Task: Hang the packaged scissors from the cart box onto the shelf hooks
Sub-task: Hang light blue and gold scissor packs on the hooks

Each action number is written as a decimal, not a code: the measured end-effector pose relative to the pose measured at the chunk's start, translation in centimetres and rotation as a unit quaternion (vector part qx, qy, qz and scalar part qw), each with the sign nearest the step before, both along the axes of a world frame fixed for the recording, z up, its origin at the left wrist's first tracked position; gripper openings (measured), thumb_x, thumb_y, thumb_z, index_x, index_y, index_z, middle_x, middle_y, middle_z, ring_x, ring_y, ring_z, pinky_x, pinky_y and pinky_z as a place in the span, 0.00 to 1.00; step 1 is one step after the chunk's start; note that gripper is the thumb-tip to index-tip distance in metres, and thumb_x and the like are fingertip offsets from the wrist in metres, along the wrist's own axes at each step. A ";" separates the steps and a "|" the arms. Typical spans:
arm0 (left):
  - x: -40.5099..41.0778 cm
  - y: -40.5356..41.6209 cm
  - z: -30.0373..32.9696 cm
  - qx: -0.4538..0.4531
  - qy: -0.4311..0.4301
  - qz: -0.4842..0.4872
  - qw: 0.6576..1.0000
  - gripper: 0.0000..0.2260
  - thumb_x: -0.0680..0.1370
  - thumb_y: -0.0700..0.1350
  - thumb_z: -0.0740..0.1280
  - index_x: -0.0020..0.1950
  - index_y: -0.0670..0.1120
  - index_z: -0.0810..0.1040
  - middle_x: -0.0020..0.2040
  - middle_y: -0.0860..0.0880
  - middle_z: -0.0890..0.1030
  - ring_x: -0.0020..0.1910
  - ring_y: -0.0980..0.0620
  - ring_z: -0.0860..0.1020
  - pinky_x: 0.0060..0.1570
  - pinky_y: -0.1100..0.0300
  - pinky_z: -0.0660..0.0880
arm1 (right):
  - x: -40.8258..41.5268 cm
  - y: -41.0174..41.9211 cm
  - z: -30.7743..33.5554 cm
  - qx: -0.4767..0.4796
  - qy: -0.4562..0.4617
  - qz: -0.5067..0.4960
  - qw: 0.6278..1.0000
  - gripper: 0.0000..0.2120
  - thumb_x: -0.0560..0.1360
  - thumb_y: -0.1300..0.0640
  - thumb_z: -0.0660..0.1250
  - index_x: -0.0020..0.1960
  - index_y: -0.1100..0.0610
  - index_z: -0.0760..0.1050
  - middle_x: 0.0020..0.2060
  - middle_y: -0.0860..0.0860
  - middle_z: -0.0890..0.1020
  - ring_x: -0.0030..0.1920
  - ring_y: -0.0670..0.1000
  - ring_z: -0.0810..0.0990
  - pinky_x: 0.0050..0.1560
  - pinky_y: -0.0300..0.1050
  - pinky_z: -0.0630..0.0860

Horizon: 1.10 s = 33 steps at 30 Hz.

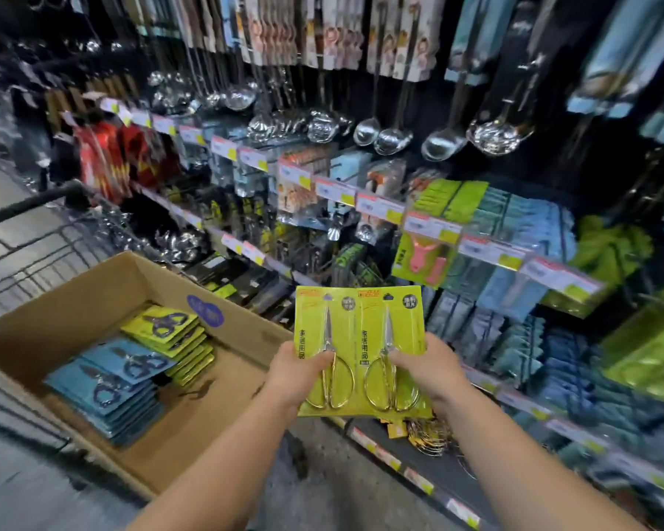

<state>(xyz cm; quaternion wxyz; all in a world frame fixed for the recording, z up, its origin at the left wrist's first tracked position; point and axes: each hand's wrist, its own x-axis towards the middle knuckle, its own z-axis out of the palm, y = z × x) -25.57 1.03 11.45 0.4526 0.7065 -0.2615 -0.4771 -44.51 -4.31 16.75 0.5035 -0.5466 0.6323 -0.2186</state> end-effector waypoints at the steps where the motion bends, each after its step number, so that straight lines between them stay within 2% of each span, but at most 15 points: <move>1: -1.4 -0.7 0.0 0.001 0.002 -0.020 1.000 0.06 0.77 0.41 0.72 0.52 0.47 0.79 0.47 0.51 0.84 0.43 0.57 0.81 0.39 0.63 0.76 | -1.7 0.2 0.2 -0.001 0.007 -0.023 1.000 0.32 0.76 0.57 0.71 0.75 0.59 0.62 0.72 0.55 0.70 0.66 0.56 0.73 0.63 0.50 0.71; 2: -2.9 -1.4 0.2 -0.002 0.002 -0.039 0.999 0.09 0.76 0.42 0.72 0.56 0.46 0.79 0.49 0.51 0.84 0.46 0.54 0.82 0.46 0.58 0.79 | -3.4 0.2 0.2 -0.005 0.012 -0.042 0.999 0.33 0.76 0.56 0.71 0.76 0.59 0.61 0.74 0.55 0.68 0.69 0.57 0.70 0.67 0.51 0.69; 4: -6.3 -2.6 0.1 -0.002 0.003 -0.073 0.997 0.13 0.75 0.45 0.73 0.59 0.46 0.78 0.51 0.50 0.84 0.50 0.51 0.82 0.53 0.53 0.79 | -6.6 0.5 0.4 -0.019 0.042 -0.066 0.997 0.26 0.75 0.55 0.72 0.71 0.57 0.68 0.68 0.55 0.74 0.63 0.55 0.75 0.62 0.50 0.72; 7: -11.3 -3.7 0.2 0.002 -0.013 -0.109 0.994 0.11 0.76 0.45 0.73 0.55 0.46 0.77 0.48 0.50 0.83 0.46 0.53 0.81 0.41 0.60 0.76 | -11.7 0.5 -0.3 -0.018 0.077 -0.103 0.992 0.20 0.74 0.52 0.71 0.63 0.56 0.73 0.58 0.53 0.80 0.55 0.54 0.78 0.57 0.49 0.76; 9: -14.6 -4.4 0.2 0.002 -0.023 -0.133 0.991 0.12 0.75 0.46 0.74 0.56 0.45 0.78 0.50 0.49 0.84 0.48 0.52 0.82 0.42 0.60 0.76 | -14.8 0.7 -0.1 -0.018 0.087 -0.113 0.990 0.17 0.75 0.52 0.71 0.61 0.55 0.74 0.57 0.53 0.81 0.54 0.54 0.79 0.55 0.48 0.76; 12: -19.0 -5.4 -0.3 -0.005 -0.032 -0.164 0.986 0.13 0.75 0.47 0.74 0.57 0.47 0.80 0.52 0.50 0.85 0.50 0.52 0.82 0.48 0.58 0.77 | -19.2 0.9 0.2 -0.007 0.094 -0.138 0.986 0.27 0.75 0.51 0.70 0.70 0.58 0.68 0.65 0.51 0.75 0.66 0.57 0.74 0.66 0.52 0.72; 14: -21.9 -6.0 -0.2 -0.007 -0.028 -0.174 0.984 0.14 0.74 0.48 0.74 0.58 0.47 0.80 0.52 0.50 0.85 0.51 0.52 0.82 0.47 0.58 0.77 | -22.1 0.5 0.1 -0.008 0.090 -0.142 0.986 0.28 0.76 0.50 0.70 0.71 0.59 0.66 0.66 0.50 0.73 0.67 0.57 0.73 0.68 0.53 0.70; 18: -26.7 -8.3 -2.1 -0.004 -0.035 -0.171 0.985 0.41 0.61 0.64 0.74 0.70 0.48 0.73 0.64 0.48 0.80 0.61 0.47 0.79 0.61 0.48 0.76 | -27.1 -0.6 0.5 0.008 0.076 -0.155 0.985 0.23 0.78 0.54 0.68 0.70 0.59 0.68 0.65 0.55 0.75 0.65 0.58 0.74 0.66 0.53 0.70; 19: -28.0 -8.5 -1.5 0.000 -0.028 -0.175 0.984 0.42 0.61 0.64 0.73 0.71 0.47 0.71 0.66 0.48 0.78 0.62 0.47 0.78 0.60 0.48 0.76 | -28.3 -0.7 0.7 0.009 0.073 -0.156 0.985 0.20 0.79 0.55 0.67 0.68 0.59 0.69 0.66 0.57 0.74 0.65 0.58 0.73 0.66 0.54 0.69; 21: -30.5 -8.2 0.7 0.006 -0.023 -0.176 0.984 0.30 0.71 0.56 0.74 0.68 0.45 0.73 0.64 0.48 0.79 0.58 0.48 0.78 0.51 0.56 0.76 | -30.6 -1.3 0.3 0.007 0.059 -0.159 0.985 0.17 0.78 0.56 0.67 0.66 0.56 0.71 0.65 0.56 0.75 0.64 0.58 0.73 0.68 0.54 0.68; 23: -32.4 -8.6 1.1 0.002 -0.015 -0.165 0.986 0.16 0.76 0.50 0.72 0.59 0.45 0.75 0.58 0.50 0.81 0.52 0.50 0.77 0.42 0.59 0.72 | -32.4 -1.8 0.0 0.004 0.038 -0.171 0.985 0.29 0.78 0.55 0.68 0.74 0.61 0.63 0.71 0.56 0.69 0.71 0.59 0.68 0.70 0.53 0.65; 24: -33.1 -9.0 0.9 0.002 -0.018 -0.162 0.987 0.17 0.76 0.51 0.73 0.59 0.44 0.75 0.58 0.50 0.80 0.53 0.50 0.77 0.45 0.58 0.73 | -33.2 -1.9 0.1 0.001 0.037 -0.176 0.984 0.32 0.78 0.54 0.69 0.76 0.64 0.60 0.72 0.58 0.68 0.73 0.59 0.66 0.70 0.53 0.65; 27: -35.1 -9.8 0.4 0.004 -0.007 -0.153 0.988 0.39 0.69 0.60 0.76 0.71 0.41 0.68 0.70 0.45 0.74 0.67 0.43 0.73 0.65 0.44 0.72 | -35.2 -2.3 -0.7 -0.010 0.041 -0.176 0.984 0.33 0.77 0.53 0.69 0.75 0.66 0.59 0.70 0.56 0.70 0.72 0.58 0.67 0.66 0.49 0.67; 29: -36.1 -10.4 -0.3 -0.008 0.005 -0.159 0.987 0.47 0.63 0.66 0.77 0.74 0.43 0.67 0.71 0.43 0.73 0.68 0.41 0.72 0.67 0.40 0.70 | -36.2 -2.4 -1.1 -0.014 0.045 -0.175 0.984 0.35 0.77 0.52 0.69 0.76 0.64 0.58 0.71 0.54 0.69 0.72 0.57 0.66 0.66 0.46 0.66; 33: -37.4 -11.1 0.0 -0.016 0.009 -0.166 0.986 0.45 0.65 0.65 0.76 0.75 0.45 0.67 0.73 0.45 0.71 0.70 0.42 0.70 0.68 0.38 0.68 | -37.6 -2.6 -1.1 -0.034 0.042 -0.184 0.981 0.37 0.76 0.50 0.70 0.77 0.62 0.56 0.75 0.56 0.65 0.74 0.56 0.65 0.70 0.50 0.65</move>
